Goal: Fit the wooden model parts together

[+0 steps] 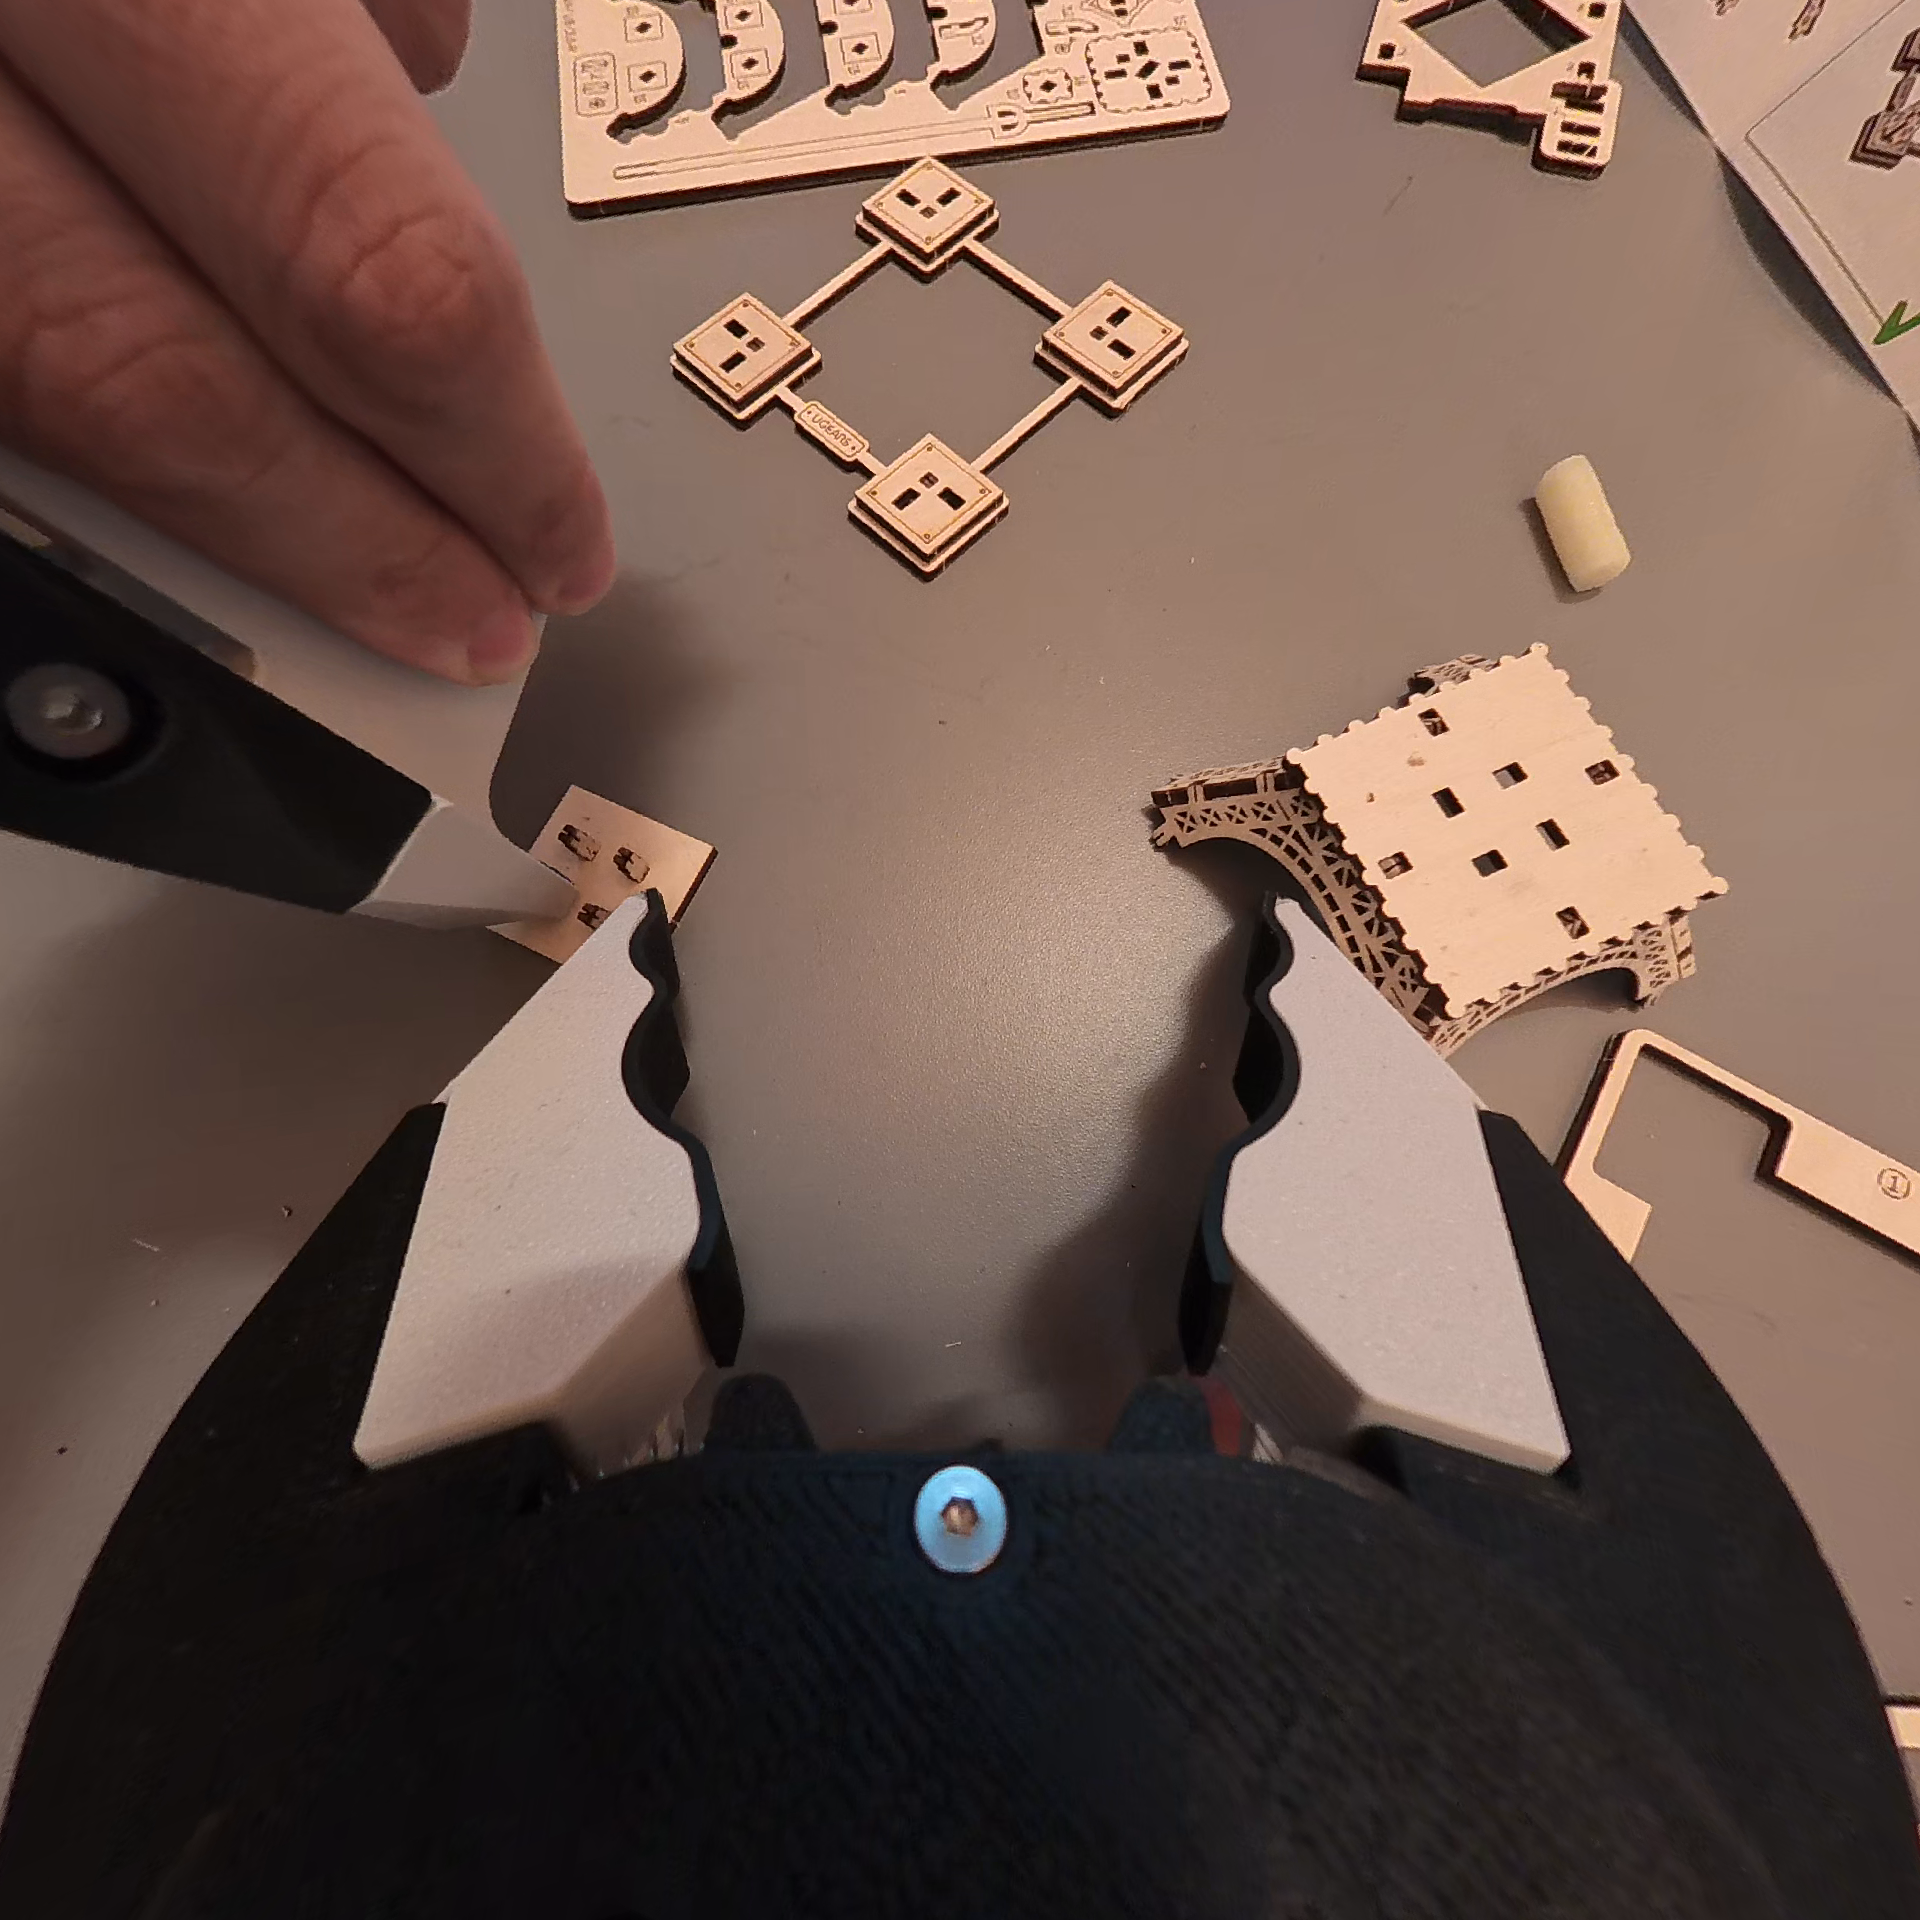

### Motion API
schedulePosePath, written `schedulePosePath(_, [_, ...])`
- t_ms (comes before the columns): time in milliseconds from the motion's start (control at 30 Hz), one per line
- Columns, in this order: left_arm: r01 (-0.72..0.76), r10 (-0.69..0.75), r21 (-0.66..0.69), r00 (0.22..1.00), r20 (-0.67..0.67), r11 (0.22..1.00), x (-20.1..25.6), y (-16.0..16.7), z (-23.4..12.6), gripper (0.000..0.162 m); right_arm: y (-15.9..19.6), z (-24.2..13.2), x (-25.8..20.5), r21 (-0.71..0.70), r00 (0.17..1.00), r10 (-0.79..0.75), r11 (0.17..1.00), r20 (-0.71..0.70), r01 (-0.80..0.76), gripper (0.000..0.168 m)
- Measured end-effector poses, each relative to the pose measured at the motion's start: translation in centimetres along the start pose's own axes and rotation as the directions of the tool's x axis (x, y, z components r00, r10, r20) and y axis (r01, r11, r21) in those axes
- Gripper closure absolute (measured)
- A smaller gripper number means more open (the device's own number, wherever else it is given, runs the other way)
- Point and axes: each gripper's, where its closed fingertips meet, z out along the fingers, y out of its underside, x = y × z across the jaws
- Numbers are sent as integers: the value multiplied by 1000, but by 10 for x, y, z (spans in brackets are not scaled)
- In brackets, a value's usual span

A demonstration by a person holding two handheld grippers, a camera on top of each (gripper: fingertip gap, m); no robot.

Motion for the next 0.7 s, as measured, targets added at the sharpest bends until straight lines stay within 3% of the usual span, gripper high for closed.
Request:
schedulePosePath(33, [0,0,-1,1000,0,1000,0,0,0,162,0,0,0,0,1000,0,1000,0,0,60])
schedulePosePath(700, [-13,13,22,1000,8,1000,-2,0,-2,162,0,0,0,0,1000,0,1000,0,0,60])
